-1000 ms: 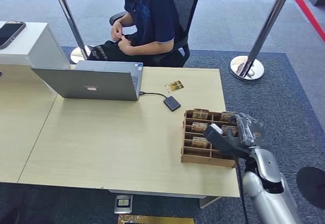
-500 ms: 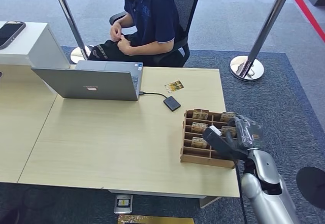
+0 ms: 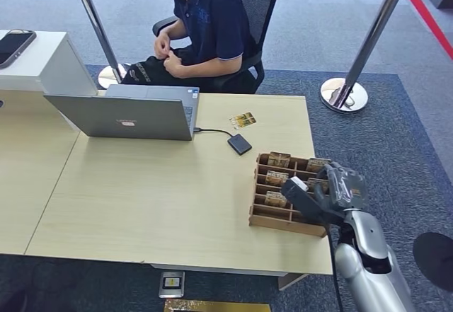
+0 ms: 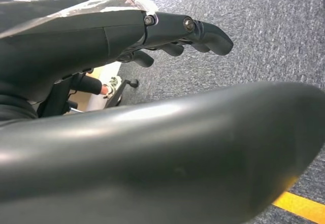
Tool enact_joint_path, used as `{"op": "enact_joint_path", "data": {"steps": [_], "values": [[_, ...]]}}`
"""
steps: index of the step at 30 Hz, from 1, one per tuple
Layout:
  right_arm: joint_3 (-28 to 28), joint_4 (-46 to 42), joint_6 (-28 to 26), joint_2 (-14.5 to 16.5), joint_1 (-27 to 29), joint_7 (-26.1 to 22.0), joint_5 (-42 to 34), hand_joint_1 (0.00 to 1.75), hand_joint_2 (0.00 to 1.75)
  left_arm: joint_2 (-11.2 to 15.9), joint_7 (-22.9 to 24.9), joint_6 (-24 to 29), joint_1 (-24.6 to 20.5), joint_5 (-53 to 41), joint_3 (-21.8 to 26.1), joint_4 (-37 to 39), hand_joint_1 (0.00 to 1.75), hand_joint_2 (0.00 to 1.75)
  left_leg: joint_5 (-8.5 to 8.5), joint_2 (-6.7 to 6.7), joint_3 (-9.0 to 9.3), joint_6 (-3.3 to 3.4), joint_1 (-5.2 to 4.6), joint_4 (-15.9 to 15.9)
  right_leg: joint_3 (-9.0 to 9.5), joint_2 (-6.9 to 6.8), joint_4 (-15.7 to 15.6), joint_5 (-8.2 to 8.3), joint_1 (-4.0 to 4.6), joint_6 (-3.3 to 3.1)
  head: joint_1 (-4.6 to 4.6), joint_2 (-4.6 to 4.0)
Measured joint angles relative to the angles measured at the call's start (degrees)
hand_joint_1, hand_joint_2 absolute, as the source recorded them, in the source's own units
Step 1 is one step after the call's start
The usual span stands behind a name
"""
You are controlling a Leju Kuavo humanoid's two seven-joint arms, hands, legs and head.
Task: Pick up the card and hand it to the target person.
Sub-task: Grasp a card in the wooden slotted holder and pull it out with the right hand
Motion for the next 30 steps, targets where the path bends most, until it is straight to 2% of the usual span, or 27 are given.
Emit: {"op": "enact_joint_path", "data": {"steps": [30], "values": [[0.1, -4.9, -0.2, -0.2, 2.0, 0.0, 2.1, 1.38, 1.75, 0.0, 0.0, -0.5, 0.0, -0.7, 0.0, 0.0, 0.0, 0.0, 0.0, 0.0, 0.06, 0.0, 0.0, 0.0, 0.08, 0.0, 0.0, 0.0, -0.01, 0.0, 0.0, -0.01]]}}
